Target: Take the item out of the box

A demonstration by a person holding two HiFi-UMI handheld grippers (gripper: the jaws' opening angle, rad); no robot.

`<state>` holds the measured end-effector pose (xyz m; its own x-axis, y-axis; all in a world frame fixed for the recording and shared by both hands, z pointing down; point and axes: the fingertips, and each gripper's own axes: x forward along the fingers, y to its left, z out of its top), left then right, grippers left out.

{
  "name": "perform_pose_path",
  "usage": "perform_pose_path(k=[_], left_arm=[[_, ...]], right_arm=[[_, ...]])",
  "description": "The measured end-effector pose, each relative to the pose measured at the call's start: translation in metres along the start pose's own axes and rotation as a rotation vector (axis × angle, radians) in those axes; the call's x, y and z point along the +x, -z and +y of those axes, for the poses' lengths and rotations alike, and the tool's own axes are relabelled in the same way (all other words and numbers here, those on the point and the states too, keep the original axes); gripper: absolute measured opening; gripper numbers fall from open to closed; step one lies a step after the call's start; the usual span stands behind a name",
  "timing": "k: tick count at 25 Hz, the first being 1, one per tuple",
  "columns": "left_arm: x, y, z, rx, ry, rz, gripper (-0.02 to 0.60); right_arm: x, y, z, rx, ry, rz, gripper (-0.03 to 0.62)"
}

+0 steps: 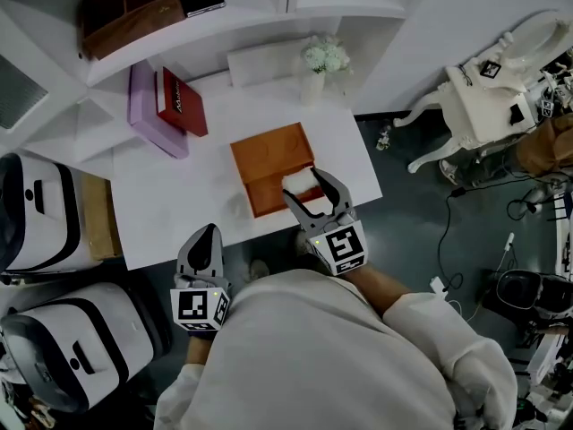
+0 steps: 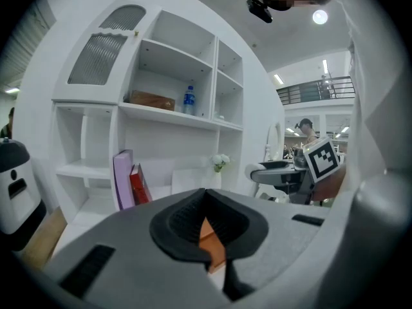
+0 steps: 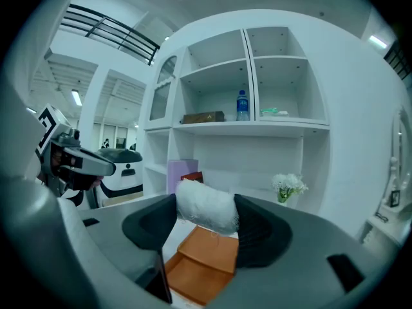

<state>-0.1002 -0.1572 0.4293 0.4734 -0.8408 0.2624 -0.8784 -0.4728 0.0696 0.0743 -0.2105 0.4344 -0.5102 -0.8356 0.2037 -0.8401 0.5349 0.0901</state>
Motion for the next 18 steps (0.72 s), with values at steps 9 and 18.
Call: perform_pose_path(k=[9, 18], left_arm=[[0.003, -0.001, -0.002, 0.008, 0.015, -0.001, 0.008], [0.007, 0.0, 0.001, 0.009, 0.016, 0.008, 0.008]], right_arm=[[-0.01, -0.017, -0.003, -0.011, 0.022, -0.054, 0.291], [-0.01, -0.022, -0.003, 0.025, 0.034, -0.029, 0.29]])
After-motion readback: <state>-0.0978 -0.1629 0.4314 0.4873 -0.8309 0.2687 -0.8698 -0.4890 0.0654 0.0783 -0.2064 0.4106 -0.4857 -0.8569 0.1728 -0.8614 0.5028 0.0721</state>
